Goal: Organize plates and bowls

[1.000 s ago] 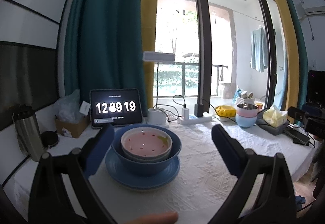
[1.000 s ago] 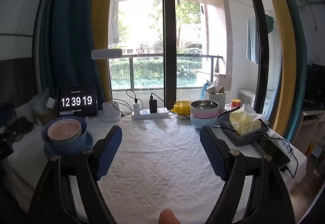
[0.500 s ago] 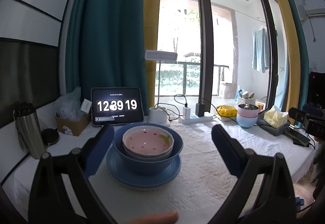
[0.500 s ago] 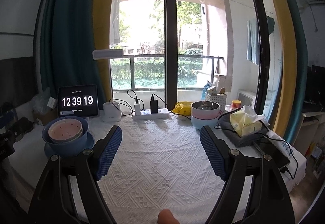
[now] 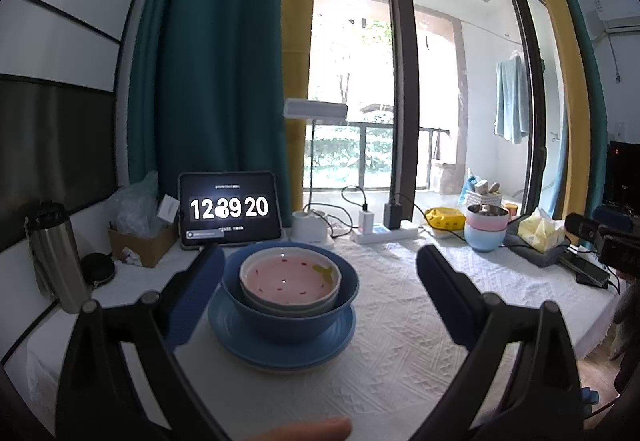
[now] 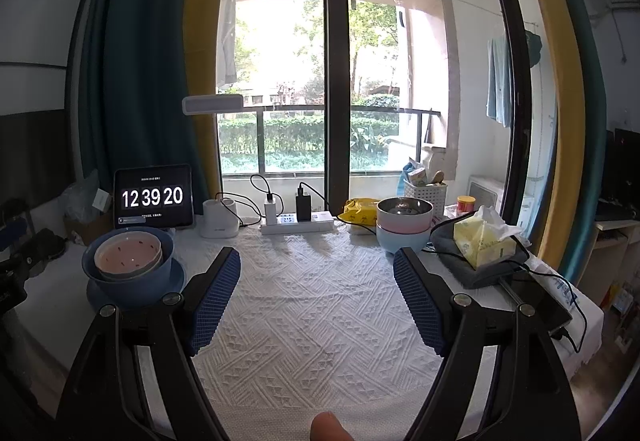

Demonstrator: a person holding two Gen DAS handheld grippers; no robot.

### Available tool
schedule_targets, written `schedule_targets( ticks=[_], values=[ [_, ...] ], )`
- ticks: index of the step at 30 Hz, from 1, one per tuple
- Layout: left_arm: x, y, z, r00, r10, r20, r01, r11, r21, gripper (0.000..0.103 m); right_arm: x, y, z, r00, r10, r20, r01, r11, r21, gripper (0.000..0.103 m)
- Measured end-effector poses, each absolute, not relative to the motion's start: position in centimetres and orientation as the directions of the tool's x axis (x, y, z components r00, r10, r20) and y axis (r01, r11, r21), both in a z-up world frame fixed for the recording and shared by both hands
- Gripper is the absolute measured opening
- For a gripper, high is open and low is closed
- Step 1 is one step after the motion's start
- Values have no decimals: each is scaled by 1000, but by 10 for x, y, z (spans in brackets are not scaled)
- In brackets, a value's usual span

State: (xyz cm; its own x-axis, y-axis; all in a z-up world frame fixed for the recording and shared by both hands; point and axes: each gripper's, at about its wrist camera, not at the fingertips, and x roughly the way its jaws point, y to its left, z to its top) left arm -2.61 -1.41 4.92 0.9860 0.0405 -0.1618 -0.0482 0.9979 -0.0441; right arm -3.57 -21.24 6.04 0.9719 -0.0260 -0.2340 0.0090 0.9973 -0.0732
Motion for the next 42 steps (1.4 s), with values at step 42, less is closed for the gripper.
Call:
schedule_targets(
  ticks=[42],
  values=[
    [-20, -16, 56, 986, 29, -161, -37, 998, -46, 97, -30, -210, 58, 969, -26, -244, 10, 998, -66, 82]
  ],
)
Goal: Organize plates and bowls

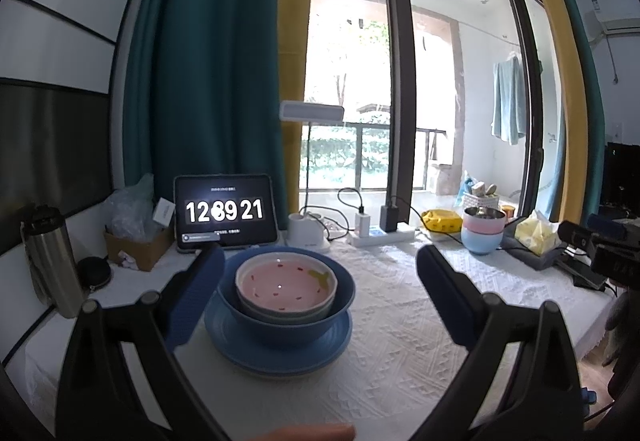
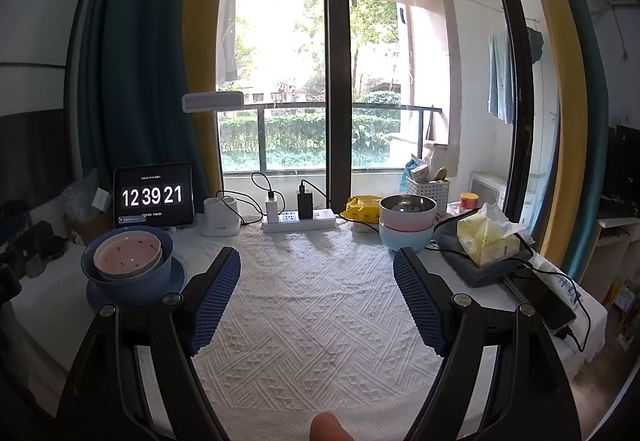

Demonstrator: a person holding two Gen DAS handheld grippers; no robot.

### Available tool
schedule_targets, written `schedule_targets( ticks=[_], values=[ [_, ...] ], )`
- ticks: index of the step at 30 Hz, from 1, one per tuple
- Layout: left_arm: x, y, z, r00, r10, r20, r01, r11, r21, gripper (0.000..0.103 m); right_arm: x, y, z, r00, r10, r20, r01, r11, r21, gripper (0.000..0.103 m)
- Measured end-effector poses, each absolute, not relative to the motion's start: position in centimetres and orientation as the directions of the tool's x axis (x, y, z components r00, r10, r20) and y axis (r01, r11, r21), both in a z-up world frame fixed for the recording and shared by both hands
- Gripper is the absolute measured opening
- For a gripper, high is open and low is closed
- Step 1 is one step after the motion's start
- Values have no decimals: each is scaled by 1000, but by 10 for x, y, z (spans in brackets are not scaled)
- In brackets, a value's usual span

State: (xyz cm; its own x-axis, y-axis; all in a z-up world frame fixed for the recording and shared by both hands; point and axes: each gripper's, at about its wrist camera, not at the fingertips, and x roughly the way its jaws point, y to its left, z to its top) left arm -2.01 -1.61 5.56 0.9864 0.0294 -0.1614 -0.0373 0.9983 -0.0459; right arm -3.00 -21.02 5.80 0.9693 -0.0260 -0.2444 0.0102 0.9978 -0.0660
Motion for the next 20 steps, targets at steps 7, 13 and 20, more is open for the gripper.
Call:
schedule_targets(
  ticks=[7, 13, 20],
  values=[
    [-21, -16, 56, 987, 28, -160, -36, 998, -46, 98, -29, -209, 56, 968, -28, -249, 12, 998, -65, 82],
    [-20, -16, 55, 986, 26, -162, -34, 998, -47, 98, -30, -209, 56, 967, -30, -252, 14, 998, -65, 82],
    [-22, -14, 55, 990, 38, -136, -41, 999, -21, 98, -29, -207, 55, 968, -24, -251, 8, 998, -68, 82]
  ],
)
